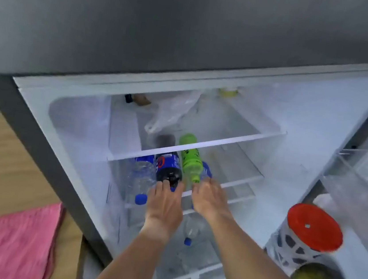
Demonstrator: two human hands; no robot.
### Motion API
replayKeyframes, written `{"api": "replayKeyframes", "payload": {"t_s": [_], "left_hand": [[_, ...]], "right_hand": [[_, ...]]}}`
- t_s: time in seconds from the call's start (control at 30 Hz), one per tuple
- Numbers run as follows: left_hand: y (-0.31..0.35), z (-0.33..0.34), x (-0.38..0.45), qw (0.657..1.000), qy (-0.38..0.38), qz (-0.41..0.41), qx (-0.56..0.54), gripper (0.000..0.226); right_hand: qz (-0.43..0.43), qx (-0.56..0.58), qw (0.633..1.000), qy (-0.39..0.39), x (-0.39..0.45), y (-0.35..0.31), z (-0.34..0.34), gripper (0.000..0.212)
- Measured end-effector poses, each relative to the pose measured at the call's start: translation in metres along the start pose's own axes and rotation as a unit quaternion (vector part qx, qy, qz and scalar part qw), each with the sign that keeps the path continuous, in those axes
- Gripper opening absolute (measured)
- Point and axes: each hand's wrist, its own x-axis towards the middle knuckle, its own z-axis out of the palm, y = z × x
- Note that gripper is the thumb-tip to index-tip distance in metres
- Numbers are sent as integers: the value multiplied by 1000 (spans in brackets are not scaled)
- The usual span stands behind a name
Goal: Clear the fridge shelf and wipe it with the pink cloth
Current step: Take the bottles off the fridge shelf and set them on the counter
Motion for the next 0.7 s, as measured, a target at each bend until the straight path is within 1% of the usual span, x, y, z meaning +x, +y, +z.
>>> {"api": "replayKeyframes", "payload": {"t_s": [0.03,0.1,0.2,0.27,0.37,0.5,0.6,0.7], "left_hand": [[0,4,5,1000,-1,-4,7,50],[-1,17,13,1000,22,-17,9,50],[-3,41,21,999,48,-4,-2,55],[-7,56,25,997,76,6,-22,59],[-10,68,28,991,124,20,-49,63],[-17,62,18,983,162,55,-64,44],[-26,59,-1,977,182,105,-19,41],[-33,55,-20,968,209,138,14,41]], "right_hand": [[6,6,1000,15,9,0,6,44],[24,14,999,38,28,3,19,45],[24,0,996,81,46,3,40,51],[16,-20,989,142,53,6,56,50],[-4,-3,974,226,55,13,74,43],[-41,24,958,282,36,16,84,38],[-74,38,948,308,8,22,85,34],[-107,38,938,327,-20,29,75,30]]}}
